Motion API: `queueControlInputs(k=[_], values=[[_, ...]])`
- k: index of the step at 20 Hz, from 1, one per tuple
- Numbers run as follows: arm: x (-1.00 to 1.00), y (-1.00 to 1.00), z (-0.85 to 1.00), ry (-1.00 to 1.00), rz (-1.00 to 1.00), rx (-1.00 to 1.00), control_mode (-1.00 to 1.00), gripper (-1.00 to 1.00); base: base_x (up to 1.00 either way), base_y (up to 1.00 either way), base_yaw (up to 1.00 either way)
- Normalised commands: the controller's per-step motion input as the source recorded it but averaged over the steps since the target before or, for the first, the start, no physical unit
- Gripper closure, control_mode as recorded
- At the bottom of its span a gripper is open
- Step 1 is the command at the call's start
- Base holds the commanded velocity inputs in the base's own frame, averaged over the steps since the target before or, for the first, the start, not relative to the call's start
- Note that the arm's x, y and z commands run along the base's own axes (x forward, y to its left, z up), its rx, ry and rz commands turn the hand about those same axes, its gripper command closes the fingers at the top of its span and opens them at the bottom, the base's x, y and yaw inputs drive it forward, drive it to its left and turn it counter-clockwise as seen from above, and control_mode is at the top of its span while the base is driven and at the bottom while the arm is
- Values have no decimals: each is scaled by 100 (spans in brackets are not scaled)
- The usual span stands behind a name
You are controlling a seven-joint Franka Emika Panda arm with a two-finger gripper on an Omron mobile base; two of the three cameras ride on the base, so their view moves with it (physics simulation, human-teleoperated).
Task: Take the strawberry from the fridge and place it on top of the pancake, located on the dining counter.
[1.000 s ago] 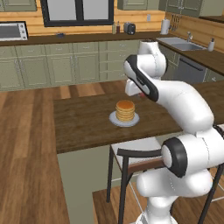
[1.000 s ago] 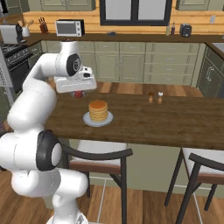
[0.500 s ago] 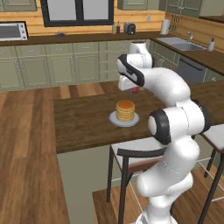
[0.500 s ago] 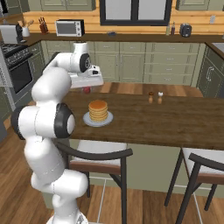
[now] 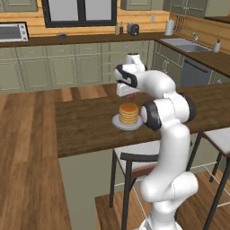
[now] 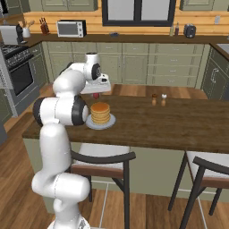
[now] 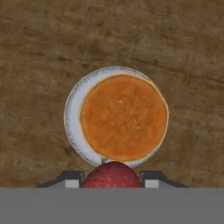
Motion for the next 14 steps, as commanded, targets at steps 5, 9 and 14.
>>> queueControlInputs(k=[5,9,14], values=[[17,-6,-51,-3,-7,0,-100,100,0,0,0],[-16,-7,-18,-21,-16,6,-100,100,0,0,0],[23,0,-20,-11,-20,2,-100,100,0,0,0]])
